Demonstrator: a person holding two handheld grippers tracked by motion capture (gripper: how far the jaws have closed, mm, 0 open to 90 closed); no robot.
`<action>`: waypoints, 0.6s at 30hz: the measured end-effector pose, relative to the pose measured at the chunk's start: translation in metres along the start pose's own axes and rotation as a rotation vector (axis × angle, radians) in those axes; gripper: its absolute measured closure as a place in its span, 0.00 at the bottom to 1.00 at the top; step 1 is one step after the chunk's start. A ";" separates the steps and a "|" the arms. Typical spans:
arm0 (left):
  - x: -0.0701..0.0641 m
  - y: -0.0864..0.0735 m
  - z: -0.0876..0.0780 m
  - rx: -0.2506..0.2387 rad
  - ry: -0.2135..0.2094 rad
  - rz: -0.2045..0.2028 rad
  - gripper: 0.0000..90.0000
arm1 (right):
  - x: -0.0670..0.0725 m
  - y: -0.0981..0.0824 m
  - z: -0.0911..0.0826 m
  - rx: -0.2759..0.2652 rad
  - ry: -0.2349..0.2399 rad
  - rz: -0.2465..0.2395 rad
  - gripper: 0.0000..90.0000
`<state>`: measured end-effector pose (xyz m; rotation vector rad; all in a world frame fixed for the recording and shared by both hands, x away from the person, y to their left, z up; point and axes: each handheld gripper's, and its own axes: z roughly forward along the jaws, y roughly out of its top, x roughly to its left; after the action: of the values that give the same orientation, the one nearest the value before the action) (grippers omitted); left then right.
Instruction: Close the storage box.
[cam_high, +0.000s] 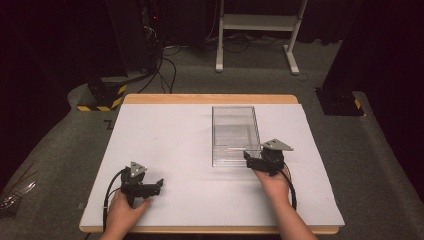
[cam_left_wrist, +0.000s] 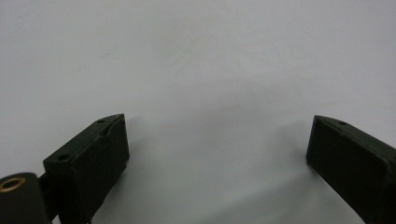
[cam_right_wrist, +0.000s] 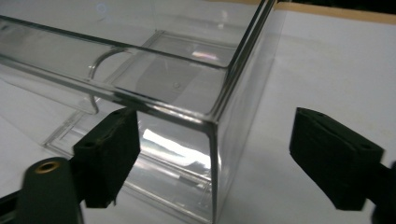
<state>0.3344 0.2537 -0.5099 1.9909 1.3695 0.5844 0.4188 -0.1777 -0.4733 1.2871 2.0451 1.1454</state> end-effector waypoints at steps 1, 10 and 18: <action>0.000 0.000 0.000 0.000 0.000 0.000 0.07 | -0.001 0.000 -0.002 0.010 0.017 0.013 0.22; 0.000 0.000 0.000 0.000 0.000 0.000 0.07 | -0.002 -0.003 -0.015 -0.003 0.017 0.017 0.21; 0.000 0.000 0.000 0.000 0.001 0.001 0.07 | -0.013 -0.014 -0.034 -0.008 -0.003 0.018 0.21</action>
<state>0.3344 0.2537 -0.5098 1.9920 1.3690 0.5863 0.3921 -0.2060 -0.4669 1.3045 2.0284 1.1579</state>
